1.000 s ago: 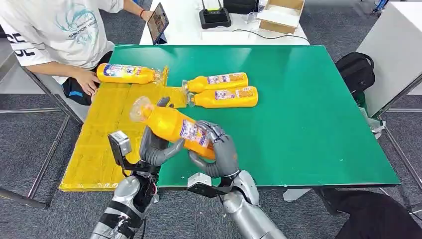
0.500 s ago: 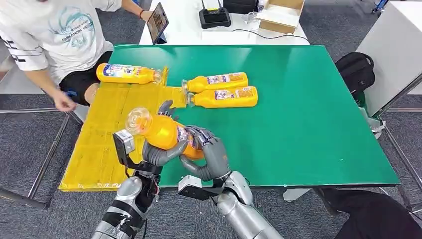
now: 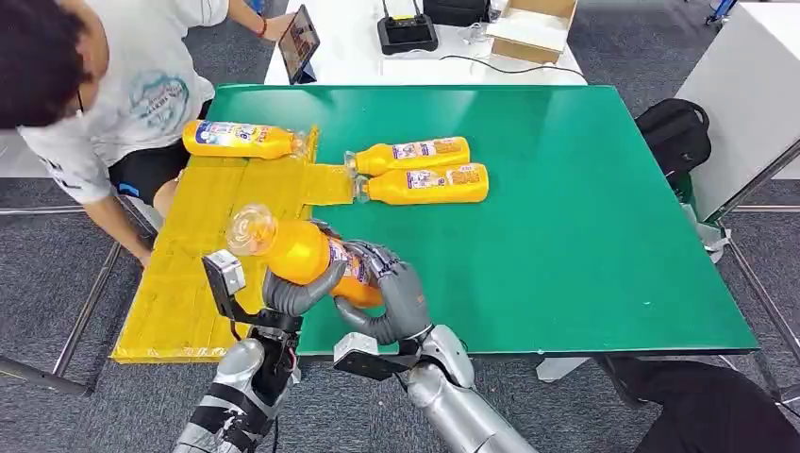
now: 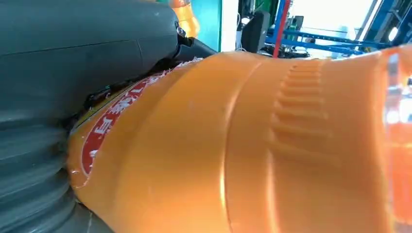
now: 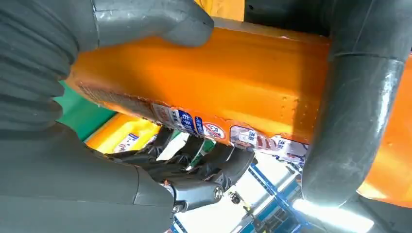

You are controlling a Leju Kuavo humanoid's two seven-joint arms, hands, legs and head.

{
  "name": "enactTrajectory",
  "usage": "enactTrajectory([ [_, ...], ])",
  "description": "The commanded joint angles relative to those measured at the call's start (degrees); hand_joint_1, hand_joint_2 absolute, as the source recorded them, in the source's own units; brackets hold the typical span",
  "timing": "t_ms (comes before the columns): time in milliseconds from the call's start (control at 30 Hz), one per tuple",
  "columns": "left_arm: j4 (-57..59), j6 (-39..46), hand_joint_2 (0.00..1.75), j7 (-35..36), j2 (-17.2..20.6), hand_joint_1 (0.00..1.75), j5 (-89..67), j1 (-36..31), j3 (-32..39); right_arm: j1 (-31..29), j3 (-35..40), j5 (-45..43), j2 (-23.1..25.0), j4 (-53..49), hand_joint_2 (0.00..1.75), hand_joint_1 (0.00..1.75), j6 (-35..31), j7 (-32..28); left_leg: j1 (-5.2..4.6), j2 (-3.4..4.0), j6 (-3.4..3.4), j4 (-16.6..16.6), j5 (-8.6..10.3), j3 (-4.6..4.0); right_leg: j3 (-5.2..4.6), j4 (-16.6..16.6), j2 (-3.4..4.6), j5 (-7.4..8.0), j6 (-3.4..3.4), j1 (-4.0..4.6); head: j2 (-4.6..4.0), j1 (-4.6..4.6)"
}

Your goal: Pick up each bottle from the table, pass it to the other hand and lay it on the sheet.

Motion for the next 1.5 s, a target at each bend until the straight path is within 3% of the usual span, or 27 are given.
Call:
enactTrajectory([
  [33, 0.6, 1.0, 1.75, -0.3, -0.6, 1.75, -0.8, -3.2, -0.8, -0.4, 2.1, -1.0, -0.2, 3.4, 0.0, 0.0, 0.6, -0.3, 0.05, -0.05, 0.09, 0.0, -0.1, 0.22, 0.28, 0.0, -0.14, -0.1, -0.19, 0.1, 0.0, 0.0],
  [133, 0.4, 3.7, 1.75, -0.9, -0.4, 1.75, -2.0, -3.8, 0.1, -0.5, 1.3, -2.3, -0.3, 1.9, 0.0, 0.0, 1.2, -0.5, 0.03, -0.04, 0.09, 0.0, -0.09, 0.18, 0.23, 0.0, -0.11, -0.09, -0.18, 0.07, 0.0, 0.0],
  [300, 2.8, 17.9, 1.75, -4.3, 1.4, 1.75, -9.7, -8.2, 5.7, 2.9, -0.8, -10.3, -2.2, -13.8, 0.0, 0.0, 7.5, -1.7, 0.01, -0.07, 0.05, 0.0, -0.02, 0.03, 0.07, 0.0, -0.13, -0.05, -0.14, 0.05, 0.0, 0.0],
  [400, 6.1, 20.9, 1.75, -4.8, 2.9, 1.75, -11.4, -11.7, 9.7, 4.1, -1.9, -13.0, -3.0, -20.9, 0.0, 0.0, 8.6, -0.7, 0.01, 0.01, 0.05, 0.0, -0.03, 0.06, 0.06, 0.1, -0.06, -0.05, -0.18, 0.05, 0.0, 0.0],
  [533, 6.8, 20.6, 1.75, -4.8, 3.1, 1.75, -11.5, -12.1, 10.2, 4.3, -2.0, -13.1, -3.2, -21.7, 0.0, 0.0, 8.9, -0.4, 0.03, 0.02, 0.08, 0.0, -0.04, 0.25, 0.27, 0.0, -0.07, -0.05, -0.22, 0.09, 0.0, 0.0],
  [667, 14.4, 33.7, 1.75, -5.4, 5.1, 1.75, -20.0, -16.6, 12.9, 5.4, -4.0, -15.9, -2.7, -25.6, 0.0, 0.0, 6.1, -2.4, 0.04, -0.02, 0.1, 0.0, -0.06, 0.22, 0.27, 0.0, -0.1, -0.08, -0.18, 0.08, 0.0, 0.02],
  [733, 16.6, 33.2, 1.75, -6.1, 5.5, 1.75, -19.9, -17.8, 13.7, 5.8, -3.9, -16.0, -3.1, -27.1, 0.0, 0.0, 6.1, -2.2, 0.02, -0.01, 0.05, 0.0, -0.01, 0.13, 0.17, 0.0, -0.07, -0.04, -0.14, 0.05, 0.0, 0.02],
  [967, 28.8, 48.6, 1.75, -5.5, 8.6, 1.75, -35.3, -21.6, 13.5, 7.4, -6.5, -22.0, -2.2, -31.6, 0.0, 0.0, 4.2, -2.6, 0.0, -0.04, 0.05, 0.0, 0.0, 0.16, 0.18, 0.0, -0.07, -0.03, -0.14, 0.04, 0.0, 0.02],
  [1033, 28.8, 49.5, 1.75, 2.1, 9.4, 1.75, -55.8, -21.8, 17.5, 7.1, -6.3, -22.5, -2.3, -32.0, 0.0, 0.0, 3.6, -2.8, 0.01, 0.06, 0.06, 0.0, -0.01, 0.15, 0.14, 0.0, 0.01, -0.02, -0.13, 0.05, 0.0, 0.02],
  [1167, 32.5, 49.5, 1.75, 9.9, 12.2, 1.75, -79.0, -23.4, 20.2, 5.7, -6.1, -23.1, -2.3, -30.2, 0.0, 0.0, 3.5, -3.0, 0.05, 0.2, 0.06, 0.0, -0.06, 0.24, 0.2, 0.0, 0.12, -0.03, -0.21, 0.09, 0.0, 0.02],
  [1233, 38.2, 49.5, 1.75, 12.0, 13.8, 1.75, -83.3, -25.4, 19.0, 5.2, -6.0, -23.5, -2.2, -29.6, 0.0, 0.0, 3.6, -3.1, 0.03, 0.2, 0.04, 0.0, -0.04, 0.2, 0.16, 0.0, 0.12, -0.01, -0.16, 0.07, 0.0, 0.02],
  [1267, 40.3, 49.5, 1.75, 16.2, 15.7, 1.75, -90.9, -26.1, 14.7, 4.9, -5.8, -23.6, -2.3, -29.3, 0.0, 0.0, 3.7, -3.2, 0.04, 0.23, 0.06, 0.0, -0.06, 0.27, 0.22, 0.0, 0.14, -0.03, -0.21, 0.08, 0.0, 0.02],
  [1500, 43.5, 49.5, 1.75, 14.5, 16.1, 1.75, -89.4, -27.0, 15.7, 4.3, -5.7, -24.1, -2.2, -28.8, 0.0, 0.0, 4.0, -3.4, 0.07, 0.1, 0.05, 0.0, -0.05, 0.2, 0.19, 0.0, 0.01, -0.06, -0.19, 0.1, 0.0, 0.0],
])
